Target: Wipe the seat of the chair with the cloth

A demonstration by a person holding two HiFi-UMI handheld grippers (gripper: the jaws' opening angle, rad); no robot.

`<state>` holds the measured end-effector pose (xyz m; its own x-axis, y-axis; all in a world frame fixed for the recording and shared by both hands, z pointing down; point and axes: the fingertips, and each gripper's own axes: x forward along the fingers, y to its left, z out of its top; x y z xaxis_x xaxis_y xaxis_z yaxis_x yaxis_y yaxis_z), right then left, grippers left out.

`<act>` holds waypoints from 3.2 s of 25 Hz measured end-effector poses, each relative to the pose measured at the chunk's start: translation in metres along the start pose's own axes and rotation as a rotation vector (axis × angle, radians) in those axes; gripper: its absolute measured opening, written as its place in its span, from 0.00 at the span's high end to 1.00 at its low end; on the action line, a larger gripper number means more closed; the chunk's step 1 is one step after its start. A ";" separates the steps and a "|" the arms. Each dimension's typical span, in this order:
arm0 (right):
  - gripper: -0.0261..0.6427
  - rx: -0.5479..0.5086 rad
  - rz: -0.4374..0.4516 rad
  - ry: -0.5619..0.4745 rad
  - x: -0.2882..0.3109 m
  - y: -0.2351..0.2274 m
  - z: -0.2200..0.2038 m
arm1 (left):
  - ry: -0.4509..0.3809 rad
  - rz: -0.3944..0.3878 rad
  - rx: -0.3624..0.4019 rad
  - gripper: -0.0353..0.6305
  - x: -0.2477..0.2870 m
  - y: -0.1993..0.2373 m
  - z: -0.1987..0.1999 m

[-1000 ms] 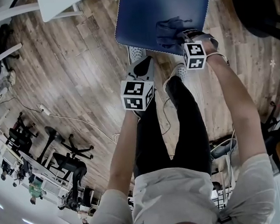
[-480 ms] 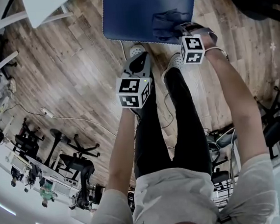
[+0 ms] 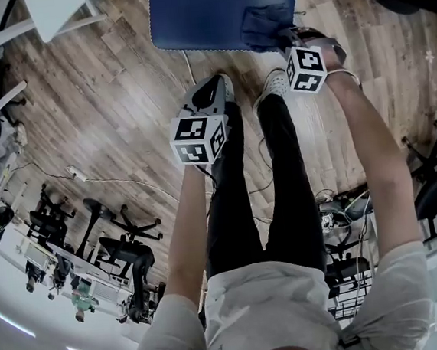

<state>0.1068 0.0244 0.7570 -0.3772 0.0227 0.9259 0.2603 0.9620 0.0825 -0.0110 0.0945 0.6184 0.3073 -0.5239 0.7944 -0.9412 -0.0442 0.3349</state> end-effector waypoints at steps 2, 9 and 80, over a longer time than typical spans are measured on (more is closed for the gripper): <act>0.89 0.042 -0.011 0.000 0.000 0.007 -0.002 | 0.013 -0.002 0.013 0.91 -0.004 -0.001 -0.007; 0.89 0.313 -0.019 0.037 -0.003 0.040 -0.027 | 0.026 -0.031 0.075 0.91 -0.010 -0.014 -0.007; 0.89 1.274 -0.715 -0.733 -0.403 0.066 0.241 | -0.319 -0.080 0.201 0.91 -0.304 -0.023 0.141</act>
<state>0.0614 0.1444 0.3007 -0.5057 -0.7411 0.4417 -0.8621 0.4144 -0.2916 -0.1026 0.1351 0.2978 0.3520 -0.7490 0.5614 -0.9344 -0.2455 0.2583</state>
